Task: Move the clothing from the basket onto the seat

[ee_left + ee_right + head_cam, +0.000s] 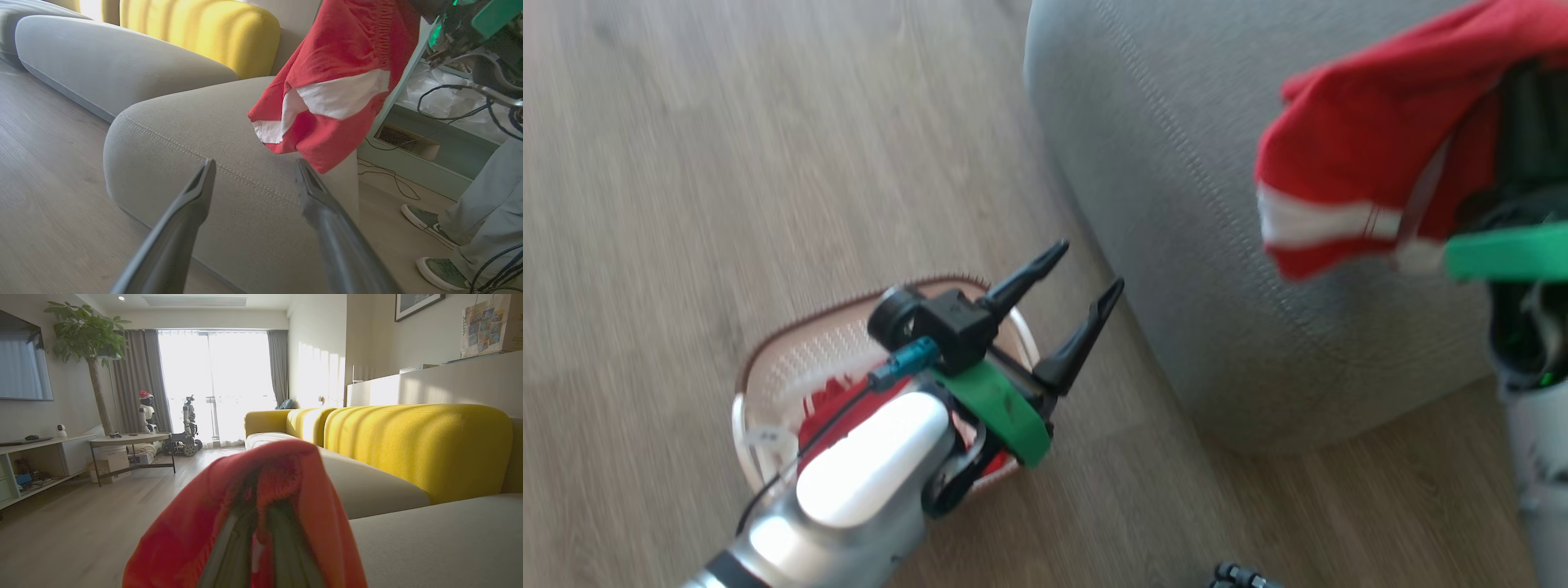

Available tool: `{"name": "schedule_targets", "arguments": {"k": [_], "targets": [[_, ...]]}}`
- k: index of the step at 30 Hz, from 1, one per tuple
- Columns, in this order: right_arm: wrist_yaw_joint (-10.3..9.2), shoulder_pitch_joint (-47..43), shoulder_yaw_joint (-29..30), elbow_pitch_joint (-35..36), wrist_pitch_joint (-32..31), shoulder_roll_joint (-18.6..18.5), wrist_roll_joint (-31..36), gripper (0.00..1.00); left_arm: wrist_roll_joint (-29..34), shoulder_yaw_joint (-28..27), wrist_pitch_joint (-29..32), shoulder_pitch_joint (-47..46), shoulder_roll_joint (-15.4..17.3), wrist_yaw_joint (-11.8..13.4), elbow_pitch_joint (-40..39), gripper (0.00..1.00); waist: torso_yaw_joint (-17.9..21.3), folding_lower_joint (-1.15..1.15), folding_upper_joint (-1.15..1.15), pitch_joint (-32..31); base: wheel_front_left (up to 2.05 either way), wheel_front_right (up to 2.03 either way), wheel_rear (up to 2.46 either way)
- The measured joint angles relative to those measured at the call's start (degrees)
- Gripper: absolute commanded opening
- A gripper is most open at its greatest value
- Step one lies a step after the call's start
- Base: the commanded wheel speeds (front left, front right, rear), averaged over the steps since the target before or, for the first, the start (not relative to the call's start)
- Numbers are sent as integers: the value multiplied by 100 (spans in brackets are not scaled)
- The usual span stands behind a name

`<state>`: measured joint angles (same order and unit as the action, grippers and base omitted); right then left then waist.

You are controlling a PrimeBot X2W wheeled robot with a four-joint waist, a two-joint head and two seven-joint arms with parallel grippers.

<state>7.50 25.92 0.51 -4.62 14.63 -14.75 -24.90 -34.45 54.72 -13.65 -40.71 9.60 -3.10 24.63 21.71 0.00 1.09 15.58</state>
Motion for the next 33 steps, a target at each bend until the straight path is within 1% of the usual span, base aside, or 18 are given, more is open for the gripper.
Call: {"name": "schedule_targets", "arguments": {"k": [4, 7, 10, 11, 17, 24, 26, 29, 30, 31, 32, 33], "targets": [[0, 638, 122, -684, 0, -235, -383, 0, 35, 0, 57, -205, 49, -38, -105, 100, -131, 0, 0, 356, 0, 0, 0], [0, 1155, 170, -1140, 0, -489, -553, 0, 40, 5, 104, -241, 103, -43, -148, 100, -234, 1, 0, 600, 0, 0, 0], [0, 1630, 185, -1558, 0, -754, -658, 0, 93, 11, 155, -333, 165, -43, -194, 100, -340, 1, 0, 827, 0, 0, 0], [0, 1630, 185, -1558, 0, -754, -658, 0, 93, 11, 155, -333, 165, -43, -194, 100, -340, 1, 0, 827, 0, 0, 0], [1, 2402, 240, -2299, 0, -1099, -843, 0, 131, 24, 247, -560, 204, -42, -336, 100, -526, 1, 0, 1240, 0, 0, 0], [1, 3189, 497, -3123, 1, -1496, -892, 0, 240, 93, 413, -770, 285, -29, -592, 100, -704, 1, 0, 1716, 0, 0, 0], [0, 3352, 404, -3455, 1, -1560, -880, 0, 240, 94, 425, -814, 315, 11, -652, 100, -746, 1, 0, 1828, 0, 0, 0], [1, 3480, 59, -4092, -110, -1543, -834, 0, 240, 110, 458, -820, 356, 10, -684, 100, -800, 2, 0, 1925, 0, 0, 0], [1, 3505, -25, -4302, -200, -1523, -825, 18, 240, 120, 458, -820, 364, 10, -689, 100, -809, 1, 0, 1937, 0, 0, 0], [1, 3529, -92, -4508, -287, -1514, -781, 51, 240, 132, 458, -820, 367, 10, -692, 100, -813, 1, 0, 1940, 0, 0, 0], [1, 3576, -144, -4752, -460, -1507, -735, 100, 240, 141, 474, -821, 367, 10, -694, 100, -815, 1, 0, 1934, 0, 0, 0], [1, 3616, -242, -4933, -620, -1508, -686, 100, 240, 145, 475, -821, 367, 10, -697, 100, -819, 0, 0, 1925, 0, 0, 0]]}}
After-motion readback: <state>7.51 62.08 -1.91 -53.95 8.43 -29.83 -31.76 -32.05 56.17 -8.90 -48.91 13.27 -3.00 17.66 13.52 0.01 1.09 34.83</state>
